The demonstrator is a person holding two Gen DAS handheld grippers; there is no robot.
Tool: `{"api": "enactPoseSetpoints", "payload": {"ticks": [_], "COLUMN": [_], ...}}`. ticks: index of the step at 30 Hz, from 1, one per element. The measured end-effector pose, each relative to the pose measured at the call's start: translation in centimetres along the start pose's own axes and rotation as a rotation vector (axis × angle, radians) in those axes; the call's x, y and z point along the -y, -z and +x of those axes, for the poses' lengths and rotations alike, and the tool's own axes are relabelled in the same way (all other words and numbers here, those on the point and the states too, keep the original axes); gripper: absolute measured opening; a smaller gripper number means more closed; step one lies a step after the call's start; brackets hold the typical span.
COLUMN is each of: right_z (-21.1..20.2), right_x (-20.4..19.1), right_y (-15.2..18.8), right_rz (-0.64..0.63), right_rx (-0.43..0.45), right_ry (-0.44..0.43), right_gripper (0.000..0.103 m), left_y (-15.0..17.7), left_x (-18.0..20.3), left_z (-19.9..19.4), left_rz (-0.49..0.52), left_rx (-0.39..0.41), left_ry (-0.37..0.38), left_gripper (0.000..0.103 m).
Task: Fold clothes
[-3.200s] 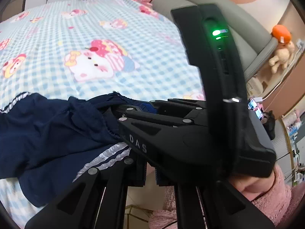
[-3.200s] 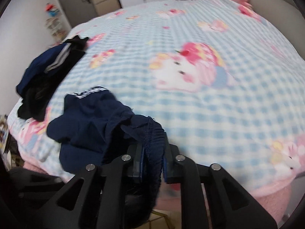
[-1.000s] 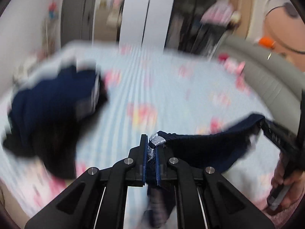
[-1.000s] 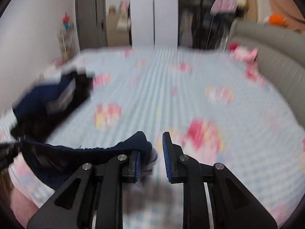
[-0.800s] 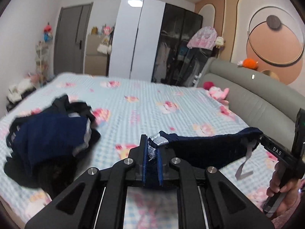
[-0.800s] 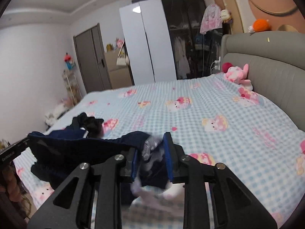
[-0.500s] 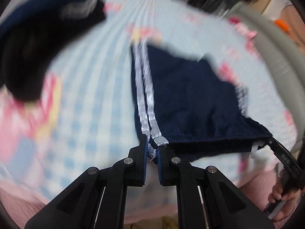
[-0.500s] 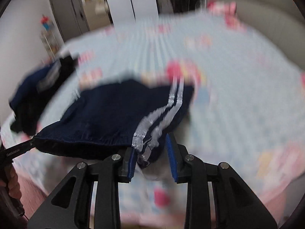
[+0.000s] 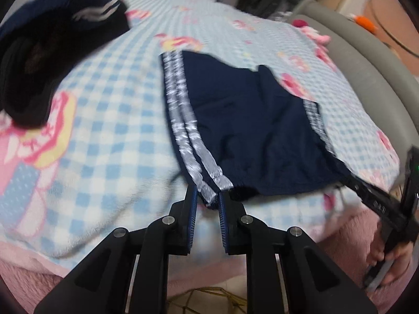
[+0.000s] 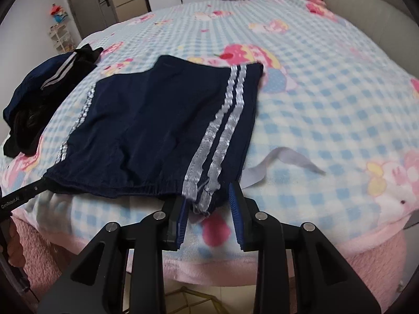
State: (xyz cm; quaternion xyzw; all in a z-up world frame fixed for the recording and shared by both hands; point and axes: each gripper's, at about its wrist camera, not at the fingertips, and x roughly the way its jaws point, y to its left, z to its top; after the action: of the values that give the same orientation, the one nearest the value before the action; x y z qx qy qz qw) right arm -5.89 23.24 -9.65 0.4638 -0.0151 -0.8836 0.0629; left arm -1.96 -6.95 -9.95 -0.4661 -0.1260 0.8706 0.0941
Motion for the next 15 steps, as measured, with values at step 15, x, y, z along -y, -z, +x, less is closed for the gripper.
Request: {"api": "enactPoseSetpoints", "payload": {"ticks": [15], "right_z": [-2.4], "right_x": [-2.3], "right_y": [-0.3], "right_rz": [-0.106], "right_rx": [0.024], "right_ry": [-0.139], "right_gripper": [0.048], "left_y": [-0.5], "left_x": [3.7], "left_z": [-0.1], "left_rz": [0.177], "left_rx": [0.041], "left_ry": [0.056], "left_gripper": [0.046]}}
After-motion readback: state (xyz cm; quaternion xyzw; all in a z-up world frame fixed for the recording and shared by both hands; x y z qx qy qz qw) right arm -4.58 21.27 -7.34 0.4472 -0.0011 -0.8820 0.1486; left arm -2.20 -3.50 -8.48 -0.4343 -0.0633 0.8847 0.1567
